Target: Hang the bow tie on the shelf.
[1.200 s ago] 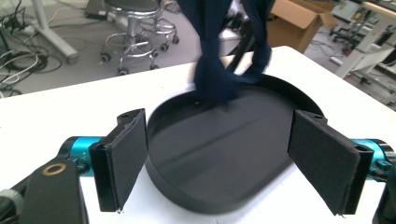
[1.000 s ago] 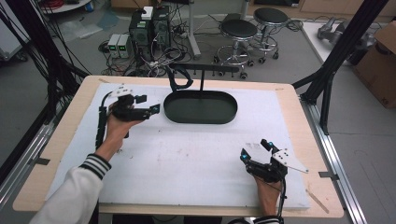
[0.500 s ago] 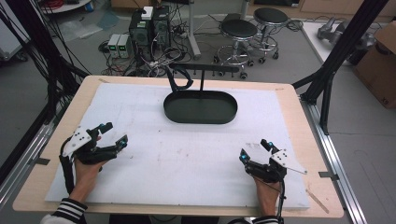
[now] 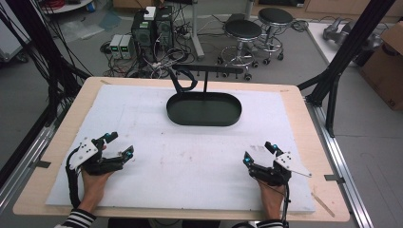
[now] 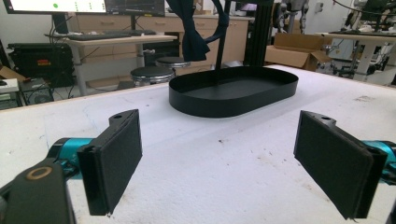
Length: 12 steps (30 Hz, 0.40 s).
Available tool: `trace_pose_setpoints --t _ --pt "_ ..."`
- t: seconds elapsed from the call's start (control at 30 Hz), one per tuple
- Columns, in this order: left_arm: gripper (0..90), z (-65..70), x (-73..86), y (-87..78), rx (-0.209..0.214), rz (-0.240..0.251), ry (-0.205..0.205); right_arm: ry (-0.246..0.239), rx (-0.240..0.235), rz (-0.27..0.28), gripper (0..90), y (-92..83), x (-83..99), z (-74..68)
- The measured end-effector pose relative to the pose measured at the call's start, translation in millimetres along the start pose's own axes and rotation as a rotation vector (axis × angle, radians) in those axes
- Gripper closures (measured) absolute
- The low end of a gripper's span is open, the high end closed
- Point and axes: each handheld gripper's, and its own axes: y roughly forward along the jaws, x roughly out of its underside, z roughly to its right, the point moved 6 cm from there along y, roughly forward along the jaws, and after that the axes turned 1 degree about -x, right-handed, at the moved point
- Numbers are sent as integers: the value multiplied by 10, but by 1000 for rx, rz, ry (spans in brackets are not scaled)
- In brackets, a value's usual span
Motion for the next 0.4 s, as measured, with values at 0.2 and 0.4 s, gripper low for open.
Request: trace_pose_setpoints --t 0.2,0.4 --pt "154 -10 2 0 -4 -1 -6 -1 2 3 93 -5 -1 -3" --pt "152 -9 3 -1 -5 0 -5 3 5 6 93 -8 -2 3"
